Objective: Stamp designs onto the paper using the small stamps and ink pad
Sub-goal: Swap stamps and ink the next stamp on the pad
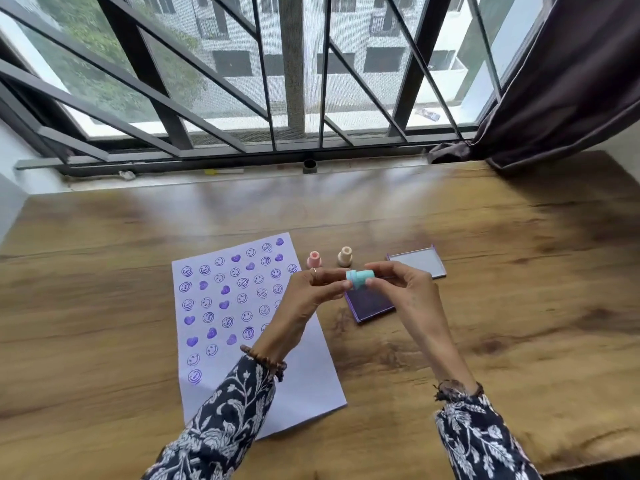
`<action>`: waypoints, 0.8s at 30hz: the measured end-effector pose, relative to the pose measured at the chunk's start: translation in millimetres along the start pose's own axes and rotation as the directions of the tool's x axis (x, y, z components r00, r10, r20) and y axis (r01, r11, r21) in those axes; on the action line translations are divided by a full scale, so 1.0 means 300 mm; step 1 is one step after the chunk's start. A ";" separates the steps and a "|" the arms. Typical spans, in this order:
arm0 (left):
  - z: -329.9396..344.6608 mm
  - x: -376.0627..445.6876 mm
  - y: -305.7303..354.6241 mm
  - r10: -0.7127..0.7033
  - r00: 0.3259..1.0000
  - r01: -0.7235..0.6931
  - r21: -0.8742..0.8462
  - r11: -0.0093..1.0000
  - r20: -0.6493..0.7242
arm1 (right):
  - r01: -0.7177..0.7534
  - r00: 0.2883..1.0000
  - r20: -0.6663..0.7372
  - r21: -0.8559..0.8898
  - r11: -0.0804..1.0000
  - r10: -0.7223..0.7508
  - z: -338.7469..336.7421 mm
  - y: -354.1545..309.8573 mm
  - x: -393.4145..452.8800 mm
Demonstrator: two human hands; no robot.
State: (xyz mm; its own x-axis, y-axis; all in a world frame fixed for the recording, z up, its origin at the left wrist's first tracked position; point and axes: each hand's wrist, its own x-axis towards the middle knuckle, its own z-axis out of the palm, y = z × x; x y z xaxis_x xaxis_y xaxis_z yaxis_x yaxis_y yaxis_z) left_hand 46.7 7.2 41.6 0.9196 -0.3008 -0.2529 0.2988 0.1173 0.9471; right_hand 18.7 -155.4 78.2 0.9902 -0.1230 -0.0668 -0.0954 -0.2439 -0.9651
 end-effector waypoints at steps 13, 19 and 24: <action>0.066 0.018 -0.113 0.254 0.935 -0.114 0.469 0.876 -0.248 | 0.082 0.995 0.003 -0.575 0.814 -0.098 0.008 0.065 0.220; 0.013 -0.025 -0.159 0.344 0.913 -0.131 0.643 0.755 -0.217 | 0.147 0.988 0.077 -0.741 0.655 -0.134 0.028 0.103 0.281; 0.005 -0.019 -0.135 0.296 0.911 -0.099 0.544 0.833 -0.287 | 0.275 0.941 0.067 -0.721 0.636 -0.331 0.067 0.078 0.266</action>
State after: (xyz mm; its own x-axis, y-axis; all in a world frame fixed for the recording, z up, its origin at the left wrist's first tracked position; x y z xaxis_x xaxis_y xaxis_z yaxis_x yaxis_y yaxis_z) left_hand 29.2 2.8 5.0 0.9994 0.0329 -0.0063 0.0186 -0.3875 0.9217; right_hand 97.6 -151.7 45.2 0.9703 0.0295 0.2399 0.1379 -0.8827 -0.4492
